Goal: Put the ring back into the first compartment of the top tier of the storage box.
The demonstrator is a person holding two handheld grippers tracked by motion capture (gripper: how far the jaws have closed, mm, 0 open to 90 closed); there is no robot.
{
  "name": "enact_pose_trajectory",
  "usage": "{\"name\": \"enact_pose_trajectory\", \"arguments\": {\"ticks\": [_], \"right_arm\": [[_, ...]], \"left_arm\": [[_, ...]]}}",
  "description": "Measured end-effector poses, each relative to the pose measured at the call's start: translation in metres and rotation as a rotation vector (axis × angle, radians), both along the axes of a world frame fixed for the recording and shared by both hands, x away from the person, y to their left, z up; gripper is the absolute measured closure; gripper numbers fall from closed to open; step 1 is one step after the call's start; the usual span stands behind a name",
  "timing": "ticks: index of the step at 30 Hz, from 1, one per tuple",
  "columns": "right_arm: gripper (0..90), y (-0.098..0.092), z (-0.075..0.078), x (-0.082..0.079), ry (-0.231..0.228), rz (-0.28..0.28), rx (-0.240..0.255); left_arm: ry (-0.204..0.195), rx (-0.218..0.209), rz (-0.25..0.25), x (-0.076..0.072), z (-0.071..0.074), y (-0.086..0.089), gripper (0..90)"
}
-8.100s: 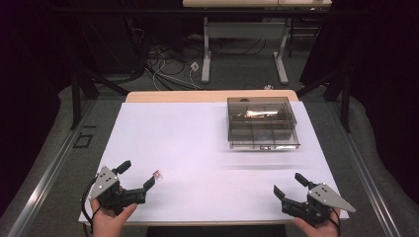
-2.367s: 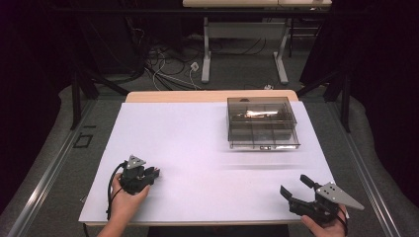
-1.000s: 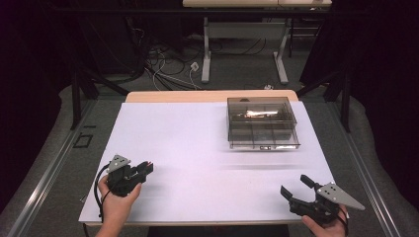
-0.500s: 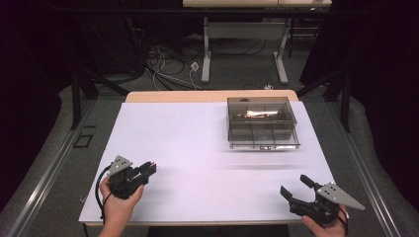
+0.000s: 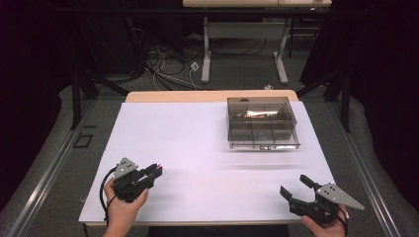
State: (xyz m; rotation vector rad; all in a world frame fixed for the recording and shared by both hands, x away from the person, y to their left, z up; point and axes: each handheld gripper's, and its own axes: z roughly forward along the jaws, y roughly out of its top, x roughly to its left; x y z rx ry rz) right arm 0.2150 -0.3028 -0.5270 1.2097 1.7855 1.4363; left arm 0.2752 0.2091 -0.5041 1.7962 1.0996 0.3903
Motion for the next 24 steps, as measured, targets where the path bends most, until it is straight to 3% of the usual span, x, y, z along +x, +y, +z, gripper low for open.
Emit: {"name": "enact_pose_trajectory", "arguments": {"ticks": [13,24], "right_arm": [[15.2,0.0,0.0,0.0,-0.002,0.0,-0.003],[15.2,0.0,0.0,0.0,0.001,-0.002,0.0]], "left_arm": [[-0.01,0.014,-0.064,-0.007,0.001,-0.017,71.8],[-0.001,0.036,-0.156,-0.012,0.0,-0.041,71.8]]}}
